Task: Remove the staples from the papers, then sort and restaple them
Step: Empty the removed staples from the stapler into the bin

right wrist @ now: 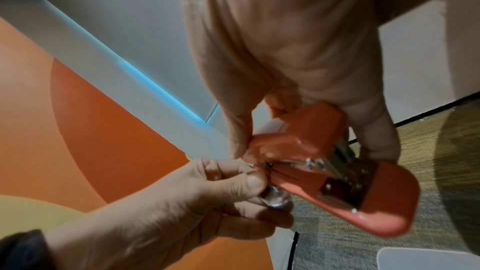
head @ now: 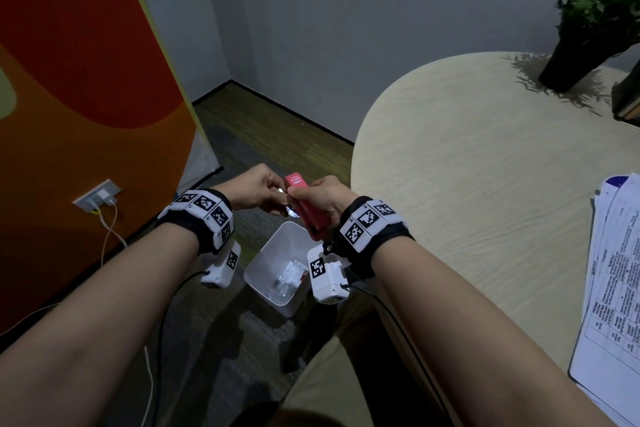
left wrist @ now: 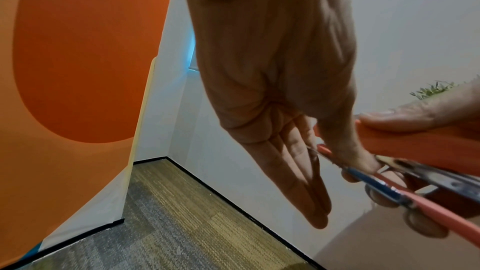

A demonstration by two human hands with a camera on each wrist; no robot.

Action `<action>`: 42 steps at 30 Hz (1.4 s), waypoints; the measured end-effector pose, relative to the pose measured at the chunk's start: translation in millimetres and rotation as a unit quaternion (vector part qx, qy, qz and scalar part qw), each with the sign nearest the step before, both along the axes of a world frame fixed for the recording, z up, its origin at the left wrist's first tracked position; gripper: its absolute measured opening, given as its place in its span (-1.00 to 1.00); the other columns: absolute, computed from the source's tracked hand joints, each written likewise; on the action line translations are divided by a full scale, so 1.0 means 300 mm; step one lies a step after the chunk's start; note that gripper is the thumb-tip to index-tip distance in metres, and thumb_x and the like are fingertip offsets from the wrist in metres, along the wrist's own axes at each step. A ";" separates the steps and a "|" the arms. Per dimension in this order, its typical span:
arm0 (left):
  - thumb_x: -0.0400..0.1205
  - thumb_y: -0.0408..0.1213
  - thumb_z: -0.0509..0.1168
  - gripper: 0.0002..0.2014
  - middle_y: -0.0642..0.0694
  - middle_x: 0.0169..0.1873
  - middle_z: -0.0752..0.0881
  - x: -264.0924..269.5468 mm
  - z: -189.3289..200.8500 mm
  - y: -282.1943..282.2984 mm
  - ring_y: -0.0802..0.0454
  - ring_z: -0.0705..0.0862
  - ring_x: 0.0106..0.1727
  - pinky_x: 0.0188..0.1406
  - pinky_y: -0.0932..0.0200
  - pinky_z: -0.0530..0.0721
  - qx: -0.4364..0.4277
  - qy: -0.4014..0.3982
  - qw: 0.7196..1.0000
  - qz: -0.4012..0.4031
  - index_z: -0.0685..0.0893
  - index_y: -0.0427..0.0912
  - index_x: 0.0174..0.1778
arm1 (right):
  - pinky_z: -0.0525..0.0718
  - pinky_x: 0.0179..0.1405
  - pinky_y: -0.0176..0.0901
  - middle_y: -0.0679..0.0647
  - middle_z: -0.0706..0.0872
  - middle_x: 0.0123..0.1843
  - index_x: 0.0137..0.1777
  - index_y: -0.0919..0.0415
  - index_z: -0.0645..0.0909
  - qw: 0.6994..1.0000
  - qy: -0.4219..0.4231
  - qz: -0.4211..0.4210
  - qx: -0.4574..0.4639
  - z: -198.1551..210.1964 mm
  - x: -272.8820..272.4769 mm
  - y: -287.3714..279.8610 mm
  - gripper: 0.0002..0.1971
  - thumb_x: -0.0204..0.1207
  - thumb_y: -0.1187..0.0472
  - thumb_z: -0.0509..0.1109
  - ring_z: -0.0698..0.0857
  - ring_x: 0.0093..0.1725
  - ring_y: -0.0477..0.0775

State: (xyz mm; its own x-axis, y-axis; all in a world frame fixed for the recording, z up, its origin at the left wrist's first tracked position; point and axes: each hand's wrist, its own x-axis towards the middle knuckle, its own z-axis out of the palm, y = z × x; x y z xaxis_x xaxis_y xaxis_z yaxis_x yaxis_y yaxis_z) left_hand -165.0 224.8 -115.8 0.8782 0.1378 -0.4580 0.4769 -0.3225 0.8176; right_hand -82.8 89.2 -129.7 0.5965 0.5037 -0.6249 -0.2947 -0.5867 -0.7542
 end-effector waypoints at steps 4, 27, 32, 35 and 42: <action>0.50 -0.52 0.44 -0.90 -0.21 -0.29 0.79 -0.006 -0.006 0.007 0.12 0.79 -0.34 -0.34 0.35 0.72 0.019 0.009 1.000 -0.009 0.75 -0.39 -0.09 | 0.71 0.12 0.38 0.40 0.79 -0.02 0.10 0.43 0.58 1.000 0.012 -0.003 -0.007 -0.012 0.001 0.007 -0.46 0.31 0.05 0.66 0.80 0.00 0.41; 0.59 -0.54 0.30 -0.91 -0.35 -0.31 0.77 0.004 -0.001 0.049 0.03 0.79 -0.39 -0.39 0.30 0.76 -0.051 0.016 0.995 0.078 0.70 -0.50 -0.10 | 0.70 0.13 0.38 0.37 0.80 -0.01 0.19 0.41 0.57 1.000 0.029 0.007 -0.007 -0.032 0.011 0.012 -0.29 0.17 -0.04 0.69 0.81 -0.03 0.39; 0.53 -0.66 0.31 -0.94 -0.38 -0.34 0.76 -0.010 -0.009 0.061 -0.02 0.79 -0.44 -0.47 0.30 0.74 -0.086 0.011 0.981 0.173 0.67 -0.51 -0.13 | 0.72 0.14 0.33 0.39 0.80 -0.01 0.18 0.43 0.56 1.000 0.015 -0.002 -0.010 -0.017 0.005 0.008 -0.41 0.32 0.02 0.64 0.81 -0.02 0.38; 0.49 -0.67 0.36 -0.95 -0.41 -0.34 0.72 -0.012 -0.024 0.052 0.00 0.77 -0.50 -0.55 0.33 0.68 -0.030 0.031 0.983 0.179 0.67 -0.50 -0.23 | 0.71 0.13 0.34 0.40 0.79 -0.02 0.18 0.43 0.55 1.000 0.011 -0.006 -0.009 -0.024 0.009 0.010 -0.38 0.30 0.01 0.65 0.81 -0.03 0.39; 0.48 -0.70 0.38 -0.90 -0.39 -0.28 0.71 0.012 -0.090 0.026 -0.14 0.75 -0.34 -0.58 0.29 0.70 0.070 0.050 0.977 0.194 0.69 -0.47 -0.30 | 0.74 0.09 0.33 0.43 0.79 -0.08 0.05 0.47 0.54 1.000 0.020 -0.015 0.013 -0.002 -0.002 0.001 -0.56 0.42 0.14 0.60 0.81 -0.10 0.35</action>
State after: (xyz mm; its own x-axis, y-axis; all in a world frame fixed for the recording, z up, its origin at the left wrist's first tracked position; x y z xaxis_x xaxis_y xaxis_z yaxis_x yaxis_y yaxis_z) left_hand -161.5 232.7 -143.0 0.6992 0.5180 -0.4927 0.6612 -0.2065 0.7212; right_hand -83.4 89.5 -130.3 0.5860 0.5026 -0.6356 -0.3420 -0.5577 -0.7563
